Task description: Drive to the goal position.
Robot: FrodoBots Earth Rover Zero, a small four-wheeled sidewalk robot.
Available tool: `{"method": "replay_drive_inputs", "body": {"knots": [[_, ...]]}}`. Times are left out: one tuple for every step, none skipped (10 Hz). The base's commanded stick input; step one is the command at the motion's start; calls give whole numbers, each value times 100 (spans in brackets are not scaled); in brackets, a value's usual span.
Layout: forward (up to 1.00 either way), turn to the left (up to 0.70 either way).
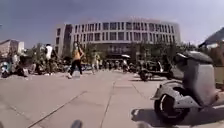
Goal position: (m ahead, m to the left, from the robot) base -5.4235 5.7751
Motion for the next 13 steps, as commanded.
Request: {"method": "replay_drive_inputs", "body": {"knots": [[70,15],[70,17],[70,19],[70,22],[70,24],[70,26],[70,28],[70,30],[70,32],[70,35],[70,35],[70,35],[70,35]]}}
